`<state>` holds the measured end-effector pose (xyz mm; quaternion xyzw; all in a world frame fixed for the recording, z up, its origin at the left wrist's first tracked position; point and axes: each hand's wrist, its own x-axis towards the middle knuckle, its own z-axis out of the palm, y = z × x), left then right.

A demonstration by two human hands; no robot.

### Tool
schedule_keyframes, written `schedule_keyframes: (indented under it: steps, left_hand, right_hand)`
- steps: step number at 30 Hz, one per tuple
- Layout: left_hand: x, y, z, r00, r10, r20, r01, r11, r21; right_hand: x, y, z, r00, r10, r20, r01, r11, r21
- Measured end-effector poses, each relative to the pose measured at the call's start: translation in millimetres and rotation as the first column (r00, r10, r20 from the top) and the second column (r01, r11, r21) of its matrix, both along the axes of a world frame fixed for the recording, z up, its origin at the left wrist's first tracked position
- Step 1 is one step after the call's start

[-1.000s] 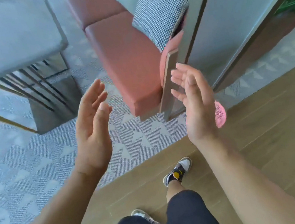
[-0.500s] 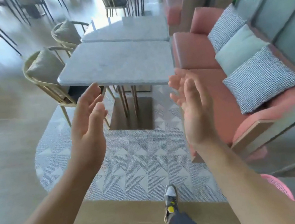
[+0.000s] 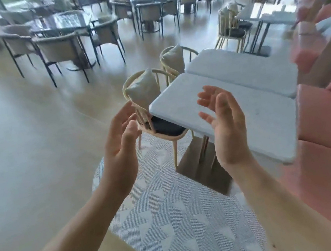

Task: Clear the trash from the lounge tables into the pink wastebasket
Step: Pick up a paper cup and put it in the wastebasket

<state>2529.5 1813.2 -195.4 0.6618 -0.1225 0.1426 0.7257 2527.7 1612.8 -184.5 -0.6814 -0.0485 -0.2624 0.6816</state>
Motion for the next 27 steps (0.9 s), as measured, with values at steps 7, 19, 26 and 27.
schedule_keyframes:
  steps: [7, 19, 26, 27]
  left_hand:
    - [93.4, 46.2, -6.4, 0.987, 0.156, -0.026, -0.157, 0.987, -0.046]
    - [317.9, 210.0, -14.6, 0.969, 0.245, 0.030, -0.241, 0.966, -0.095]
    - [439.7, 306.0, 10.0, 0.973, 0.227, 0.049, -0.224, 0.973, -0.054]
    - [455.7, 316.8, 10.9, 0.973, 0.226, 0.045, -0.224, 0.973, -0.049]
  right_hand:
    - [115.8, 42.1, 0.6, 0.992, 0.119, -0.049, -0.121, 0.991, -0.055]
    - [345.4, 214.9, -8.1, 0.985, 0.166, -0.042, -0.164, 0.985, 0.056]
    - [464.7, 309.5, 0.7, 0.986, 0.162, -0.029, -0.161, 0.986, 0.027]
    - [481.0, 318.6, -0.7, 0.986, 0.161, -0.028, -0.161, 0.987, 0.023]
